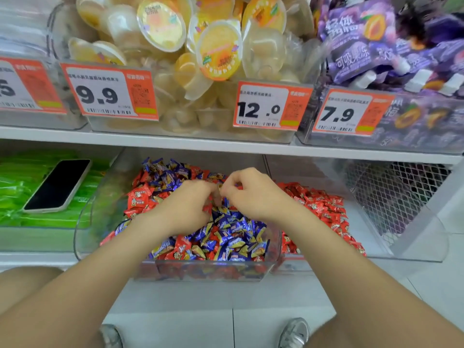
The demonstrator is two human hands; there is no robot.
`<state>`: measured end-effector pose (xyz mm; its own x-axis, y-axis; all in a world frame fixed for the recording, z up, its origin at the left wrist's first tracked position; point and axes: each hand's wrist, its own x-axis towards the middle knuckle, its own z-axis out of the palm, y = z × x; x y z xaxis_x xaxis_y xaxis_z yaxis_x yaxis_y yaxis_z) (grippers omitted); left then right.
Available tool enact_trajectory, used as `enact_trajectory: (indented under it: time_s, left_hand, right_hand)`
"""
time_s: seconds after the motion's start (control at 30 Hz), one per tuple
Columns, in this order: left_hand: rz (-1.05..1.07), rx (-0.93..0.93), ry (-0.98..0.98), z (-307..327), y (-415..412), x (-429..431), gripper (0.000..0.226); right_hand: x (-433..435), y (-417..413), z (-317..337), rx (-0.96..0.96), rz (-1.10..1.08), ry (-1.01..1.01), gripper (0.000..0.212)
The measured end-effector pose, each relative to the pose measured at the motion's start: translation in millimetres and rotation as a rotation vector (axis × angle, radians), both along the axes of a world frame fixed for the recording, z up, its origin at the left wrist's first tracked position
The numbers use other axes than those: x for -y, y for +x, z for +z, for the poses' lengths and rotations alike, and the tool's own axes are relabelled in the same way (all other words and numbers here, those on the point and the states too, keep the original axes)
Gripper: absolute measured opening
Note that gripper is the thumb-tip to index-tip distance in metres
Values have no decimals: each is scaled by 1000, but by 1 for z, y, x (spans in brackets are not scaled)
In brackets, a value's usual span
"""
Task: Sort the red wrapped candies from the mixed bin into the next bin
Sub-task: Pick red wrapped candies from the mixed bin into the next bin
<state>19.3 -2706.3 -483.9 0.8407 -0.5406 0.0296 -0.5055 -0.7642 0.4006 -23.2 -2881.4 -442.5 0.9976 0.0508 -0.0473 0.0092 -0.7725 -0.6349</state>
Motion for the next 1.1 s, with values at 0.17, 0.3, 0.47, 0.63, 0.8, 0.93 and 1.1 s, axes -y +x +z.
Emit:
enact_trajectory:
  time_s: [0.17, 0.3, 0.47, 0.63, 0.8, 0.93, 1.1]
  left_hand:
    - [94, -62, -173, 3, 0, -1, 29]
    - [352, -303, -583, 2, 7, -7, 38]
    - [455, -275, -458, 10, 18, -30, 44]
    - [344, -176, -161, 19, 19, -52, 35]
    - [267, -119, -43, 14, 35, -67, 34]
    - [104, -186, 64, 8, 47, -75, 33]
    - [33, -176, 234, -5, 55, -82, 51]
  right_hand:
    - [-2, -1, -3, 47, 119, -124, 30]
    - [-4, 3, -11, 111, 23, -230, 21]
    - [-7, 19, -28, 87, 143, -397, 34]
    - [-17, 27, -39, -102, 266, -589, 33]
    - [-26, 51, -46, 144, 150, -472, 22]
    - [-46, 61, -58, 82, 284, -506, 60]
    - [-68, 72, -66, 66, 359, -543, 48]
